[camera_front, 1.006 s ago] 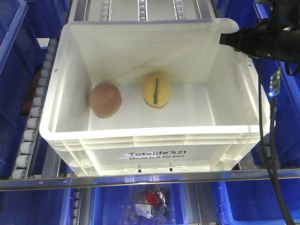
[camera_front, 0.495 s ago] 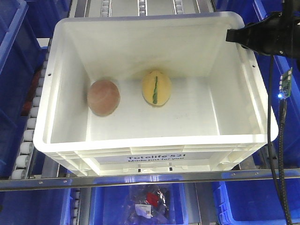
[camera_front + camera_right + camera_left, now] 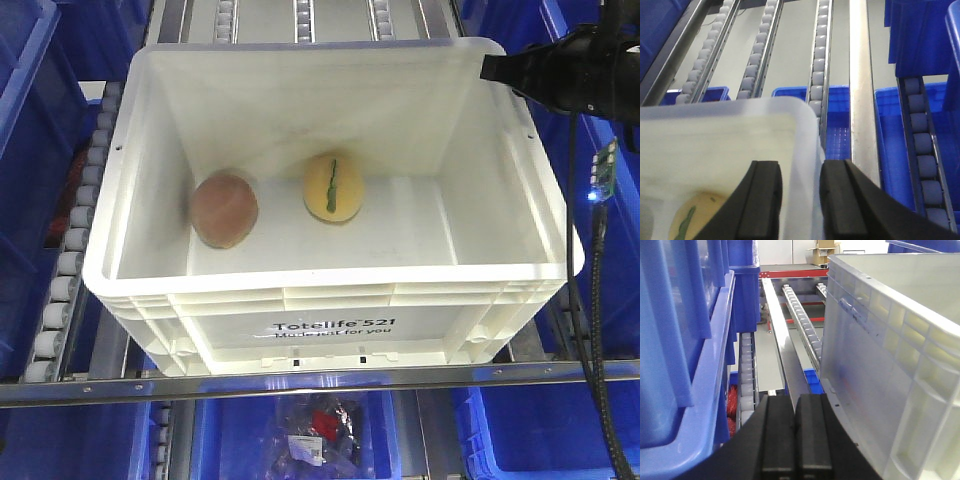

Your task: Place moving items into box and shelve

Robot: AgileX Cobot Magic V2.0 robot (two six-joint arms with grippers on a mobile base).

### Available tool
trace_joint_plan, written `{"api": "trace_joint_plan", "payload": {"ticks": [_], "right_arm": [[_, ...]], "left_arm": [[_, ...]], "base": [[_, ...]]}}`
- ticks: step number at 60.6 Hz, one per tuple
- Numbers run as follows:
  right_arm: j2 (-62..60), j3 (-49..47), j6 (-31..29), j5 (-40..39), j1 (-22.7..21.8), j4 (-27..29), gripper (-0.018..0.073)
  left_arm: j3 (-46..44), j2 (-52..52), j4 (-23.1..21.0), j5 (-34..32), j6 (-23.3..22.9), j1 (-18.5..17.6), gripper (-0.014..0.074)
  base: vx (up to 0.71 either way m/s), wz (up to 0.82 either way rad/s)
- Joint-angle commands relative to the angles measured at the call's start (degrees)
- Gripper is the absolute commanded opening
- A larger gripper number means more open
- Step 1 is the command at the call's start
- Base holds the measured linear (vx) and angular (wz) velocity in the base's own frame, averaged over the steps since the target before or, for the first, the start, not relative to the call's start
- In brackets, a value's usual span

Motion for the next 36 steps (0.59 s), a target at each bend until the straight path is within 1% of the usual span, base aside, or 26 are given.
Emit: {"api": "trace_joint_plan", "payload": {"ticks": [1,10,23,30,36], "right_arm": [[-2.27,-2.13,-0.13,-3.35,-0.12,1.57,0.0352],[-2.45,-2.13,-0.24,-2.75,-0.12,2.00,0.0400],[-2.45,-2.13,-0.24,-1.73,-0.24,1.09,0.0471],[-2.52,-2.13,-0.37,-3.26,-0.24,0.49,0.0474],[-3.19,-2.13,-0.37,-6.18,-0.93,-1.48,0.0474]], "left_arm": [[1.18,-0.48,-0.43,-4.66,-0.14,0.11,-0.0006],[1.18,-0.48,-0.43,-4.66,-0.14,0.11,-0.0006],[1.18,-0.48,-0.43,-4.66,-0.14,0.11,-0.0006],[1.18,-0.48,-0.43,-4.66,-0.14,0.11,-0.0006],[1.18,-0.48,-0.43,-4.66,-0.14,0.11,-0.0006]], "base": [[0.00,0.00],[0.00,0.00],[0.00,0.00],[0.00,0.00],[0.00,0.00]]}}
